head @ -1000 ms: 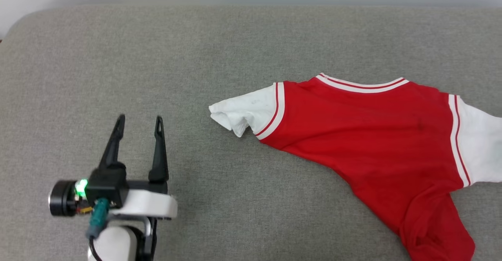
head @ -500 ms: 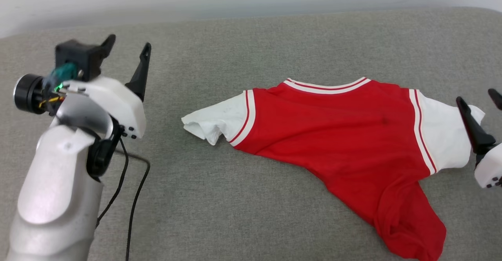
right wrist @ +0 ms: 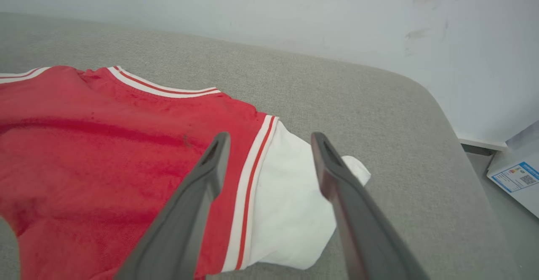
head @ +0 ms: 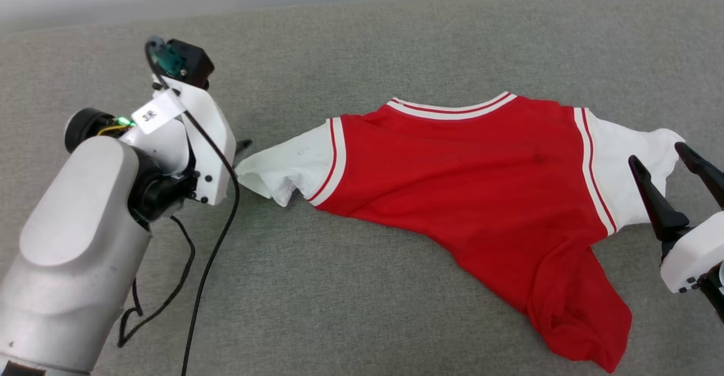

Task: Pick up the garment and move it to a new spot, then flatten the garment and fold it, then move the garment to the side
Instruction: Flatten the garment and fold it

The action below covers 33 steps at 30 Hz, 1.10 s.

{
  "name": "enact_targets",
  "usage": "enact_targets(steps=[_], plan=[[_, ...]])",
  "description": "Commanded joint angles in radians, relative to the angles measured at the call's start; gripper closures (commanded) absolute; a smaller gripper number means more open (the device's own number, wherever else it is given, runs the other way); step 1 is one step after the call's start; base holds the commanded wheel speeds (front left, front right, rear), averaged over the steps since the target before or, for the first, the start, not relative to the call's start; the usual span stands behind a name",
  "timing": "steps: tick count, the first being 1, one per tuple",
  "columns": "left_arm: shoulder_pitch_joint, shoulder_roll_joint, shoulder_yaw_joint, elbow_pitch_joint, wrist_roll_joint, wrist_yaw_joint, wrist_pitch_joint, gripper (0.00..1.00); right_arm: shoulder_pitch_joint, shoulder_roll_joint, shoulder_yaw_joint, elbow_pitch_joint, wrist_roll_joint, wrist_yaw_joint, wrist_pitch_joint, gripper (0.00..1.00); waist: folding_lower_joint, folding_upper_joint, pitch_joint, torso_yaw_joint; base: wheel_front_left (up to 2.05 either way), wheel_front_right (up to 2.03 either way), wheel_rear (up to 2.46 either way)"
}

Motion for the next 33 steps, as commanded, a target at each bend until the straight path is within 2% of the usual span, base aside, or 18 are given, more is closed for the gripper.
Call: enact_targets(steps=[1,9,12,18,19,20,29,33], plan=[[-0.013,-0.001,-0.013,0.010,-0.011,0.000,0.009,0.00,0.008,0.008,-0.002,-0.009,0.002,-0.001,0.004,0.00,0.0000,0.0000,0.009,-0.008,0.00,0.00,0.00],[-0.064,0.023,-0.182,0.117,-0.068,0.000,0.096,0.00,-0.001,0.009,0.004,-0.037,0.008,-0.001,0.035,0.00,0.0000,0.0000,0.037,-0.029,0.00,0.00,0.00],[-0.067,0.039,-0.256,0.154,-0.064,0.000,0.109,0.00,-0.010,0.007,0.012,-0.033,0.013,-0.001,0.035,0.00,0.0000,0.0000,0.044,-0.035,0.00,0.00,0.00],[-0.044,0.054,-0.367,0.200,-0.124,-0.001,0.111,0.00,-0.019,-0.001,0.022,-0.024,0.019,-0.001,0.028,0.00,0.0000,0.0000,0.054,-0.039,0.00,0.00,0.00],[-0.047,0.056,-0.379,0.200,-0.130,-0.001,0.099,0.53,-0.020,-0.003,0.022,-0.022,0.018,-0.001,0.027,0.00,0.0000,0.0000,0.055,-0.038,0.00,0.00,0.00],[-0.053,0.059,-0.387,0.198,-0.131,-0.001,0.079,1.00,-0.022,-0.004,0.023,-0.021,0.018,-0.001,0.026,0.00,0.0000,0.0000,0.054,-0.036,0.00,0.00,0.00],[-0.137,0.101,-0.418,0.127,-0.122,0.000,-0.165,1.00,0.008,-0.004,0.021,-0.004,0.020,-0.001,0.009,0.00,0.0000,0.0000,0.015,0.001,0.00,0.00,0.00],[-0.136,0.159,-0.398,0.060,-0.132,0.000,-0.225,1.00,0.033,0.002,0.012,0.002,0.023,-0.001,0.002,0.00,0.0000,0.0000,-0.006,0.017,0.00,0.00,0.00]])
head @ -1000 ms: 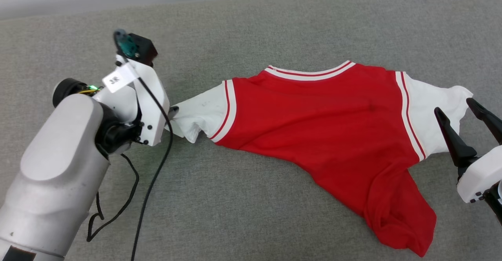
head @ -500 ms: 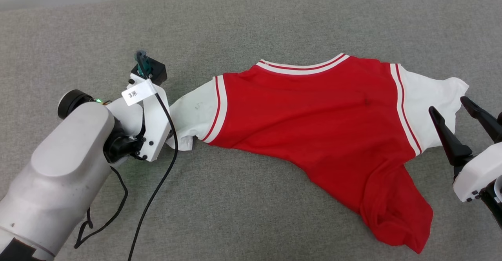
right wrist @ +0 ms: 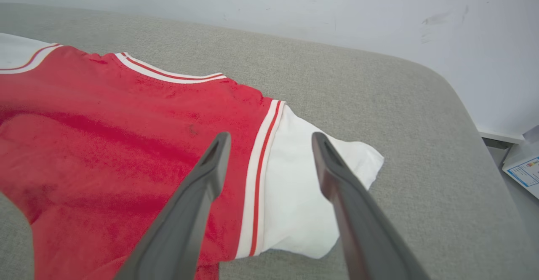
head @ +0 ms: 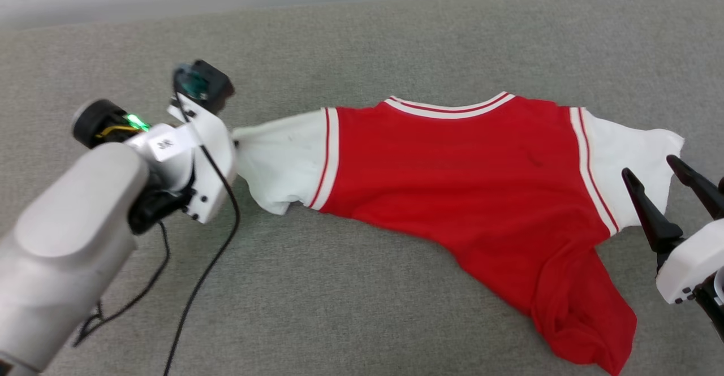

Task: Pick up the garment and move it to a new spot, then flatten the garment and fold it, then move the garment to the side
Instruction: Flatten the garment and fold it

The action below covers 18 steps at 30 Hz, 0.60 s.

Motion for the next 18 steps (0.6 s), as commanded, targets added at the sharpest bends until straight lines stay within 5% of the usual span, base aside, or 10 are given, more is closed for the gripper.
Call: enact_targets(steps=[1,10,18], plan=[[-0.006,0.027,0.013,-0.018,-0.001,0.004,-0.011,1.00,0.018,0.004,-0.006,0.004,0.005,-0.001,-0.007,0.00,0.0001,0.0000,-0.011,0.011,0.00,0.00,0.00],[0.022,0.156,0.076,-0.165,-0.015,0.080,-0.003,1.00,0.036,0.012,-0.019,0.000,0.010,-0.001,-0.014,0.00,0.0001,0.0000,-0.016,0.025,0.00,0.00,0.00],[-0.011,0.117,0.101,-0.064,-0.026,0.128,-0.028,1.00,-0.017,0.008,-0.003,0.007,0.017,-0.001,-0.028,0.00,0.0001,0.0000,0.048,-0.016,0.00,0.00,0.00]])
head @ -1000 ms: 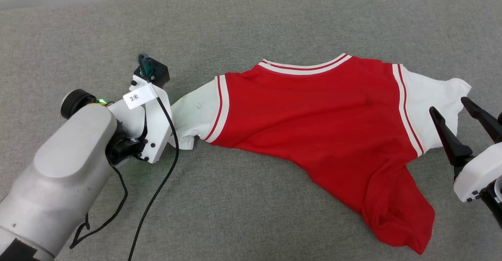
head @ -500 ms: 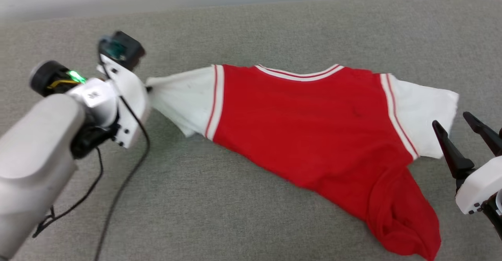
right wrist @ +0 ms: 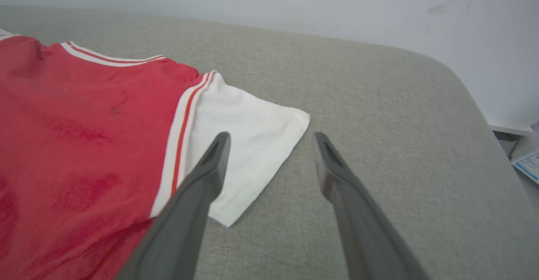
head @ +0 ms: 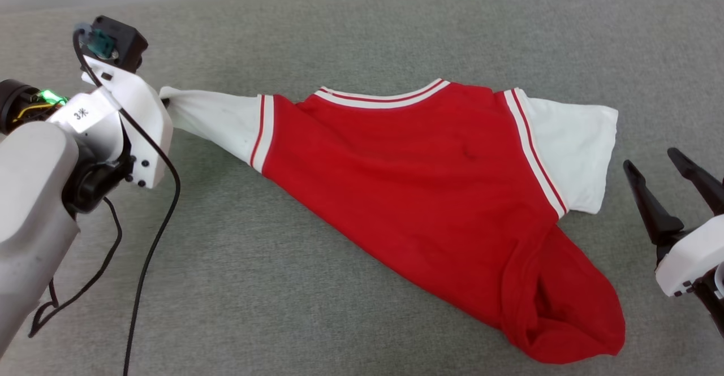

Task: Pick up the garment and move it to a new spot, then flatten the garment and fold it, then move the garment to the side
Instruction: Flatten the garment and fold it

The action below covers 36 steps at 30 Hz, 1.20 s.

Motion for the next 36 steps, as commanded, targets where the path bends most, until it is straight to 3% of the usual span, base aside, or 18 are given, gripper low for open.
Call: enact_targets(steps=[1,5,11,19,20,21,25,28,36], plan=[[-0.011,-0.003,0.002,0.005,0.003,0.006,-0.006,1.00,-0.014,0.002,0.000,0.002,0.001,-0.001,-0.005,0.00,0.0000,0.0000,0.016,-0.015,0.00,0.00,0.00],[-0.035,-0.050,0.015,0.122,0.000,0.012,-0.056,1.00,-0.034,0.005,0.003,0.014,0.003,-0.001,-0.018,0.00,0.0000,0.0000,0.050,-0.039,0.00,0.00,0.00],[-0.062,-0.112,-0.004,0.270,0.021,-0.016,-0.131,1.00,-0.059,0.007,0.011,0.035,0.007,-0.001,-0.035,0.00,0.0000,0.0000,0.087,-0.063,0.00,0.00,0.00],[-0.066,-0.157,-0.042,0.455,0.048,-0.048,-0.182,1.00,-0.073,0.006,0.015,0.055,0.000,-0.001,-0.047,0.00,0.0000,0.0000,0.087,-0.064,0.00,0.00,0.00],[-0.072,-0.160,-0.041,0.465,0.049,-0.050,-0.198,0.65,-0.070,0.004,0.012,0.056,-0.001,-0.001,-0.046,0.00,0.0000,0.0000,0.081,-0.060,0.00,0.00,0.00],[-0.082,-0.162,-0.043,0.471,0.059,-0.052,-0.219,0.00,-0.064,0.003,0.010,0.058,-0.002,-0.001,-0.047,0.00,0.0000,0.0000,0.076,-0.057,0.00,0.00,0.00],[-0.127,-0.165,-0.039,0.474,0.068,-0.074,-0.283,0.00,-0.041,0.003,0.000,0.056,-0.001,-0.001,-0.046,0.00,0.0000,0.0000,0.051,-0.043,0.00,0.00,0.00],[-0.157,-0.160,-0.033,0.464,0.048,-0.092,-0.270,0.00,-0.026,0.006,-0.005,0.049,-0.001,-0.001,-0.041,0.00,0.0000,0.0000,0.033,-0.035,0.00,0.00,0.00],[-0.211,-0.140,-0.049,0.389,-0.053,-0.120,-0.026,0.00,0.002,0.016,-0.017,0.025,-0.007,-0.001,-0.031,0.00,0.0000,0.0000,0.012,-0.031,0.00,0.00,0.00]])
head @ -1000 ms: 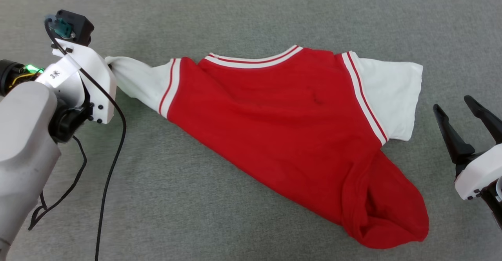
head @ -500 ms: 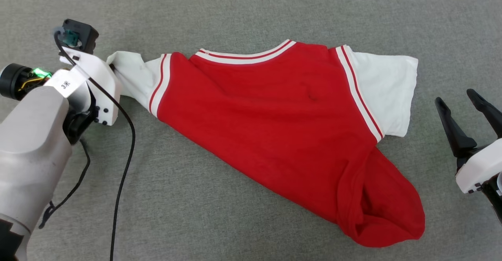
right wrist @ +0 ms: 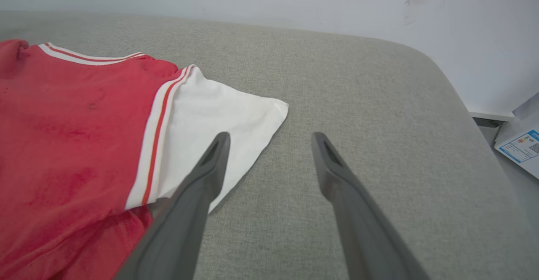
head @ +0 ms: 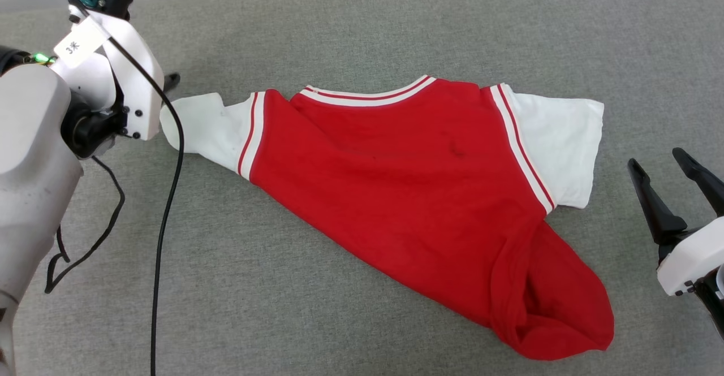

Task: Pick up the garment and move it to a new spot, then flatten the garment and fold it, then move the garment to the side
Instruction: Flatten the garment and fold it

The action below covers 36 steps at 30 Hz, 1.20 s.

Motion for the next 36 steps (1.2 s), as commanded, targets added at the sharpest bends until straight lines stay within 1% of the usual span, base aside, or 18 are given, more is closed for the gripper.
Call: enact_targets(steps=[1,5,8,16,20,23,24,25,28,31,33,36], plan=[[-0.007,0.004,-0.008,-0.007,-0.008,-0.004,0.028,0.00,0.007,0.006,-0.001,-0.007,-0.006,-0.001,0.000,0.00,-0.0001,0.0000,0.001,-0.003,0.00,0.00,0.00],[-0.021,0.036,-0.031,-0.040,-0.040,-0.004,0.154,0.00,0.007,0.011,-0.001,-0.021,-0.008,-0.001,0.003,0.00,-0.0001,0.0000,0.013,-0.015,0.00,0.00,0.00],[-0.018,0.054,-0.040,-0.051,-0.049,-0.004,0.207,0.00,0.004,0.013,0.000,-0.026,-0.008,-0.001,0.003,0.00,-0.0001,0.0000,0.027,-0.027,0.00,0.00,0.00],[0.021,0.068,-0.027,-0.018,-0.081,0.035,0.243,0.00,-0.024,0.020,0.009,-0.027,-0.004,-0.001,-0.006,0.00,-0.0001,0.0000,0.072,-0.059,0.00,0.00,0.00],[0.048,0.062,-0.029,0.009,-0.096,0.043,0.246,0.00,-0.032,0.020,0.010,-0.022,-0.003,-0.001,-0.010,0.00,-0.0001,0.0000,0.088,-0.066,0.00,0.00,0.00],[0.076,0.045,-0.042,0.028,-0.105,0.038,0.260,0.00,-0.036,0.021,0.012,-0.017,-0.002,-0.001,-0.013,0.00,-0.0001,0.0000,0.094,-0.065,0.00,0.00,0.00],[0.083,0.040,-0.046,0.031,-0.105,0.035,0.261,0.75,-0.038,0.020,0.012,-0.015,-0.002,-0.001,-0.013,0.00,-0.0001,0.0000,0.094,-0.063,0.00,0.00,0.00],[0.094,0.032,-0.057,0.029,-0.100,0.024,0.247,1.00,-0.044,0.013,0.011,-0.012,-0.001,-0.001,-0.010,0.00,-0.0001,0.0000,0.089,-0.055,0.00,0.00,0.00],[0.073,0.044,-0.055,0.011,-0.085,0.016,0.189,1.00,-0.048,0.000,0.006,-0.009,-0.004,-0.001,-0.008,0.00,-0.0001,0.0000,0.073,-0.044,0.00,0.00,0.00],[0.053,0.061,-0.057,-0.023,-0.055,0.009,0.110,1.00,-0.058,-0.019,0.001,-0.014,-0.005,-0.001,-0.001,0.00,-0.0001,0.0000,0.052,-0.030,0.00,0.00,0.00],[0.052,0.064,-0.048,-0.051,-0.049,0.006,0.050,1.00,-0.070,-0.039,-0.002,-0.022,-0.006,-0.001,0.010,0.00,-0.0001,0.0000,0.038,-0.019,0.00,0.00,0.00],[0.065,0.083,-0.048,-0.095,-0.027,0.006,-0.024,1.00,-0.093,-0.077,0.001,-0.035,-0.006,-0.001,0.032,0.00,-0.0001,0.0000,0.017,0.000,0.00,0.00,0.00]])
